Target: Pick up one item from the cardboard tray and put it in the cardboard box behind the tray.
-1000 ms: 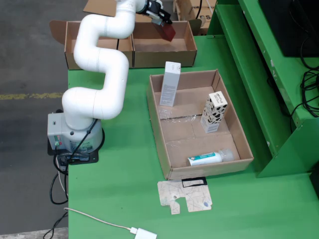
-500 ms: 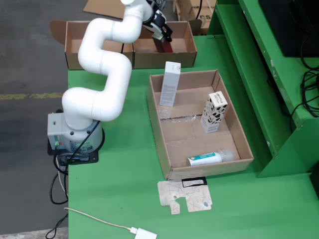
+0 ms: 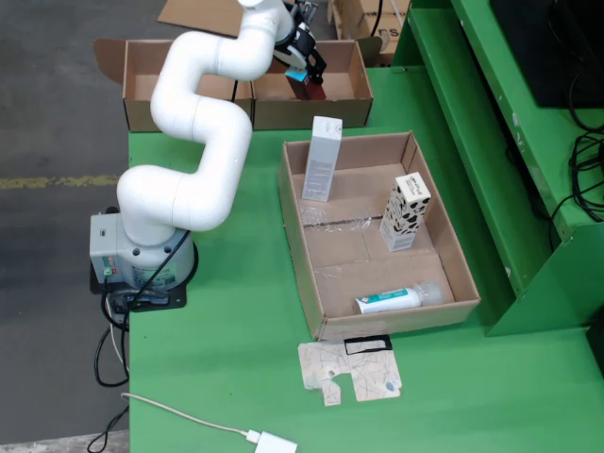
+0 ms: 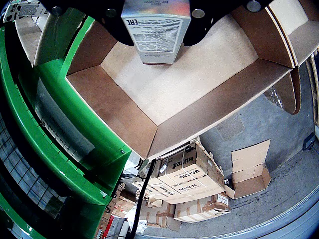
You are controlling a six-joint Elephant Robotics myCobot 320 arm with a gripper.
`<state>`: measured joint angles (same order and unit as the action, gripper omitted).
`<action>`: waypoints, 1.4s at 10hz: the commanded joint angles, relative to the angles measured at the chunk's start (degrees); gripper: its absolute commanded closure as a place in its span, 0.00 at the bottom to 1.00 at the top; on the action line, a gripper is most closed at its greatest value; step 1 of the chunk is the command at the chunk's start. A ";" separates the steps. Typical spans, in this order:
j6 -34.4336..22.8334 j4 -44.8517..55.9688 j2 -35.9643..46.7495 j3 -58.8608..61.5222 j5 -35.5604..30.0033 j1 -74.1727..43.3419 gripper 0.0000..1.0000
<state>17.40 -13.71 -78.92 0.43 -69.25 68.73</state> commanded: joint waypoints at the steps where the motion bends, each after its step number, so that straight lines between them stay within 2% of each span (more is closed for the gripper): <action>1: 0.47 0.66 0.48 -0.43 -2.43 0.51 1.00; 9: 0.47 0.66 0.48 -0.43 -2.43 0.51 1.00; 14: 0.47 0.66 0.48 -0.43 -2.43 0.51 0.50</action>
<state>17.49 -13.44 -78.92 -0.43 -69.96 68.64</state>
